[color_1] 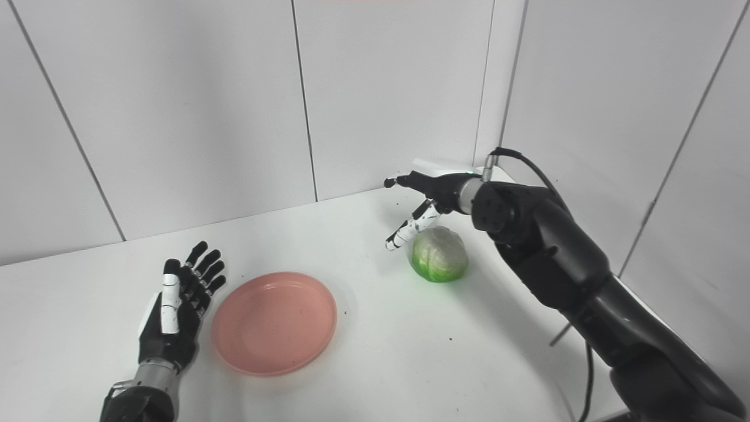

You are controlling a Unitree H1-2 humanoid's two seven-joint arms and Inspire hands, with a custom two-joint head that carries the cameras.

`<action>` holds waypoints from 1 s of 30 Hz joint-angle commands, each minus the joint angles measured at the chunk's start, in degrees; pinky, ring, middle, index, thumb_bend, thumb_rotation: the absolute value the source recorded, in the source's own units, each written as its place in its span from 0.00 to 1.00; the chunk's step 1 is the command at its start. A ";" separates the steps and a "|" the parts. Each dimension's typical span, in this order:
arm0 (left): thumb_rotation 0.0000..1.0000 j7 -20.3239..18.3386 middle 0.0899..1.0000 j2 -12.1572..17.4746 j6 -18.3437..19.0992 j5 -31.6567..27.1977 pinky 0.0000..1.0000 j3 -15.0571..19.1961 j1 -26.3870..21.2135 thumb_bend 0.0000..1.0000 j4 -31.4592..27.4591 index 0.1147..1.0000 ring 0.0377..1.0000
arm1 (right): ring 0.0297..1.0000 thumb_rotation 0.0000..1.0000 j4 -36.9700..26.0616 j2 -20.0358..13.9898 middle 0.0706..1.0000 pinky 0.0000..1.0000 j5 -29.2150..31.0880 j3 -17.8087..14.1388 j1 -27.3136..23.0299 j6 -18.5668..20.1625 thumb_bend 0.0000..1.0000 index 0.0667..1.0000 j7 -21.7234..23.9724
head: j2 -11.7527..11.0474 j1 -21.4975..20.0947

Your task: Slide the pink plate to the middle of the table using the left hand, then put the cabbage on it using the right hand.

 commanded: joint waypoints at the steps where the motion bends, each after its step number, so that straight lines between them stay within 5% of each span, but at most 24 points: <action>1: 1.00 -1.16 0.91 1.04 -0.77 -1.14 0.92 0.76 0.21 0.81 1.21 0.90 0.92 | 0.98 0.44 -0.45 -1.71 0.96 0.86 -1.25 0.14 -3.07 -1.06 1.00 0.89 -0.16 | 0.05 -0.28; 17: 1.00 -1.15 0.91 1.07 -1.99 -1.42 0.92 1.56 -0.21 0.79 2.34 0.89 0.92 | 0.97 0.47 2.07 -3.01 0.96 1.00 -6.67 2.67 -0.91 -3.88 1.00 0.88 -0.88 | 1.04 -1.21; 30: 1.00 -1.68 0.91 1.08 -1.84 -2.20 0.93 2.32 -0.70 0.80 3.16 0.90 0.93 | 0.95 0.34 3.02 -3.92 0.97 0.82 -6.84 2.95 -0.23 -4.93 1.00 0.92 0.05 | 1.34 -1.35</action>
